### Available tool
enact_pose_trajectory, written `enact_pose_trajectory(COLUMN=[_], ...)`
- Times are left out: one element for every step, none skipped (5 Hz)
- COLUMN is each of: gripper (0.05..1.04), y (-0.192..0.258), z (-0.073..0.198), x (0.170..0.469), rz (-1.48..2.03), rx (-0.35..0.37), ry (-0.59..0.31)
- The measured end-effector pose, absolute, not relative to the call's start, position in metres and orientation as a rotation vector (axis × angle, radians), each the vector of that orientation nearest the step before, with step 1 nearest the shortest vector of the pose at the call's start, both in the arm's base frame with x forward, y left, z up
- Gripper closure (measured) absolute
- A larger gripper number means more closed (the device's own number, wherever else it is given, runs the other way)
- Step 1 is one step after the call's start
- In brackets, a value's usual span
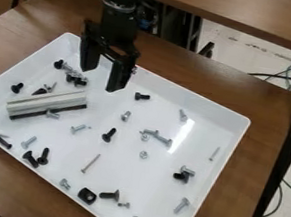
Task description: Sweep into pile
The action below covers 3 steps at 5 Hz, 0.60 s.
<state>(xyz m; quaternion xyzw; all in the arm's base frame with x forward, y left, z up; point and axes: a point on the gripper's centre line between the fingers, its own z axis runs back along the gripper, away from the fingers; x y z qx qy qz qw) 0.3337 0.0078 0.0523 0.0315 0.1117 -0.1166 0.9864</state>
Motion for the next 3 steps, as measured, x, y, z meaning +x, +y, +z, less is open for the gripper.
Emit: enact_pose_trajectory(gripper=[0.084,0.084,0.084], y=[0.008,0.025,0.058], z=[0.043,0.029,0.021], x=[0.330,0.315,0.305], rz=[-0.233,-0.374,-0.444], rx=[0.058,0.021,0.003], ry=[0.256,0.300,0.308])
